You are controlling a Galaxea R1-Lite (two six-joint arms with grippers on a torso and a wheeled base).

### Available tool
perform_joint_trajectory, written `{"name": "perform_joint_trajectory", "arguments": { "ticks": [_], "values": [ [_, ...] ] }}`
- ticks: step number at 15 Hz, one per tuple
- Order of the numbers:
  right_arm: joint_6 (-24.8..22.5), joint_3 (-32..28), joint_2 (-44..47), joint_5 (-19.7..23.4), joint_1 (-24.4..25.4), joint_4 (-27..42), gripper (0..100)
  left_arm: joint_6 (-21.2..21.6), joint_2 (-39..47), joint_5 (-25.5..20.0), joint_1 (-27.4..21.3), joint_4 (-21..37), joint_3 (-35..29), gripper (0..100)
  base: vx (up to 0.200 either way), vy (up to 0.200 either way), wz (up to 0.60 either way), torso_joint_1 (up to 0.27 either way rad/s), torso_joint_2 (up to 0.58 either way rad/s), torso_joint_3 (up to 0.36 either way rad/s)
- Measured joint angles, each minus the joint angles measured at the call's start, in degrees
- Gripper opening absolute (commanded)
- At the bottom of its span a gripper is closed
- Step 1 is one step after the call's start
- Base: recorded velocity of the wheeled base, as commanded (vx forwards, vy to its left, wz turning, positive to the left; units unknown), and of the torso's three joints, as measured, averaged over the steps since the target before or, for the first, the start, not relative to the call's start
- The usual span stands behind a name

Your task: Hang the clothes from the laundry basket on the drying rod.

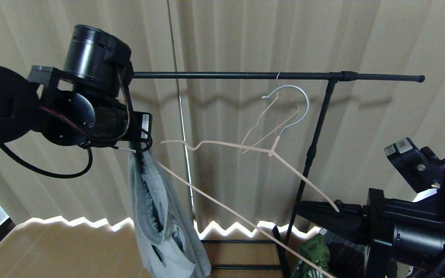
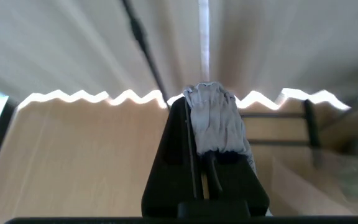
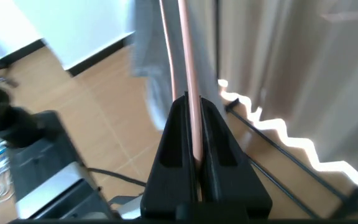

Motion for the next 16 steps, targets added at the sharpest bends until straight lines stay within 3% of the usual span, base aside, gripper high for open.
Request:
{"name": "perform_joint_trajectory", "arguments": {
  "ticks": [4,7,12,16],
  "values": [
    [0.0,-1.0,0.0,0.0,2.1,0.1,0,-0.1,2.7,0.3,0.2,0.1,-1.0,0,0.0,0.0,0.0,0.0,0.0,0.0],
    [0.0,-3.6,3.3,-0.3,2.3,0.1,0,-0.1,2.6,0.5,-0.2,3.8,-1.1,0,0.0,0.0,0.0,0.0,0.0,0.0],
    [0.2,-7.5,9.0,-1.6,2.3,0.0,0,-0.3,1.5,0.7,-1.1,4.3,-1.2,0,0.0,0.0,0.0,0.0,0.0,0.0],
    [5.9,-8.7,11.4,-2.5,4.7,0.9,0,-2.6,1.3,0.7,-1.3,4.3,-1.2,0,0.0,0.0,0.0,0.0,0.0,0.0]
  ]
}}
